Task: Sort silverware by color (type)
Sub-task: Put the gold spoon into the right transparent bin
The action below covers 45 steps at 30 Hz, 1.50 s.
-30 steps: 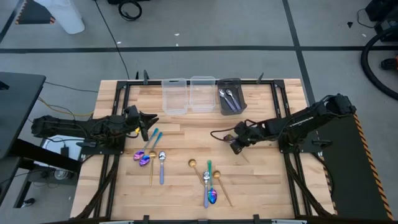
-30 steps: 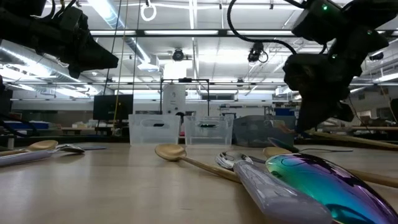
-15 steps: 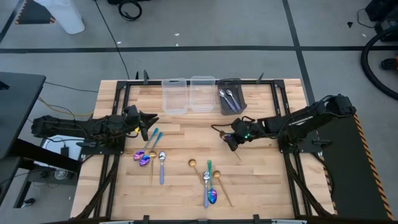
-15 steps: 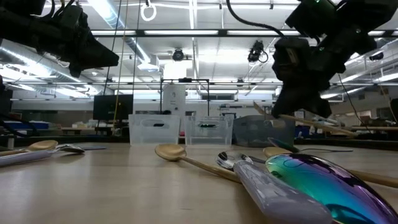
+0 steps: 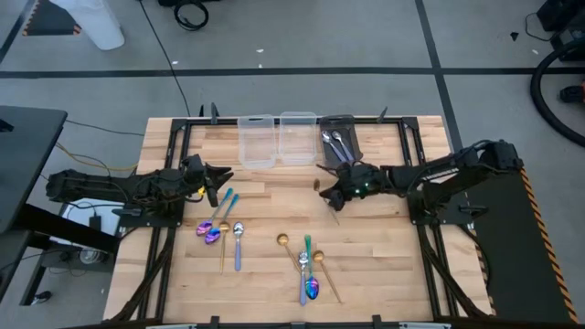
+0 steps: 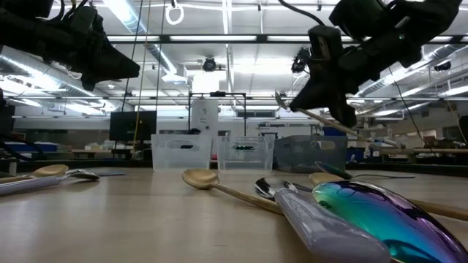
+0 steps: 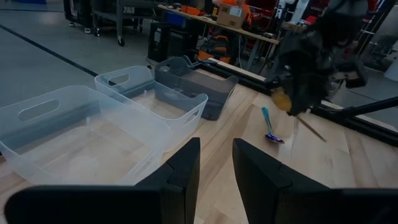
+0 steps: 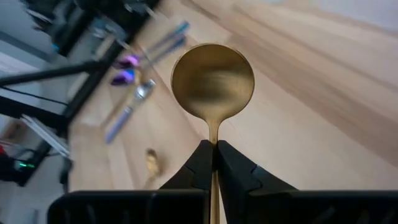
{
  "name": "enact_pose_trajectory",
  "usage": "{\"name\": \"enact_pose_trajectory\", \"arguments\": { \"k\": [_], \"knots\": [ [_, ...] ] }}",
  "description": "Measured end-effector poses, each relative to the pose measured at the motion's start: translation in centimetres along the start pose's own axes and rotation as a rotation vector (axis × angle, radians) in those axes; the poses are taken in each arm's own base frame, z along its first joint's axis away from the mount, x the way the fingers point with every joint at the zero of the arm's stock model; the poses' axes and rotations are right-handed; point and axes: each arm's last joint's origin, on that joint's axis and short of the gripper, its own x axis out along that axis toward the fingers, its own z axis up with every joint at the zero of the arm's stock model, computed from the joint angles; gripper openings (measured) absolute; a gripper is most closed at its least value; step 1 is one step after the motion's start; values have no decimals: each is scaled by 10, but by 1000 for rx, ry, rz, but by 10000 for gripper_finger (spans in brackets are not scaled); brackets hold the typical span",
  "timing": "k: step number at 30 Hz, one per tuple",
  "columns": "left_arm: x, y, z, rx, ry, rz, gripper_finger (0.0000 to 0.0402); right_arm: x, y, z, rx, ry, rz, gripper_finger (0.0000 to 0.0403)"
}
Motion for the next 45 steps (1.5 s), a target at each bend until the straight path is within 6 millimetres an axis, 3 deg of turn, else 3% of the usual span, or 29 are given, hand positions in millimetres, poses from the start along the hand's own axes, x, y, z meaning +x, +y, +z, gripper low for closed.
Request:
{"name": "enact_pose_trajectory", "arguments": {
  "k": [12, 27, 45],
  "knots": [
    [0, 0, 0, 0, 0, -1, 102, -2, -5, 29, -8, -155, 62, 20],
    [0, 0, 0, 1, 0, 0, 102, -15, 32, 99, -173, -275, 1, 20],
    [0, 0, 0, 3, 0, 0, 102, -34, 54, 144, -270, -404, 40, 20]
  ]
}}
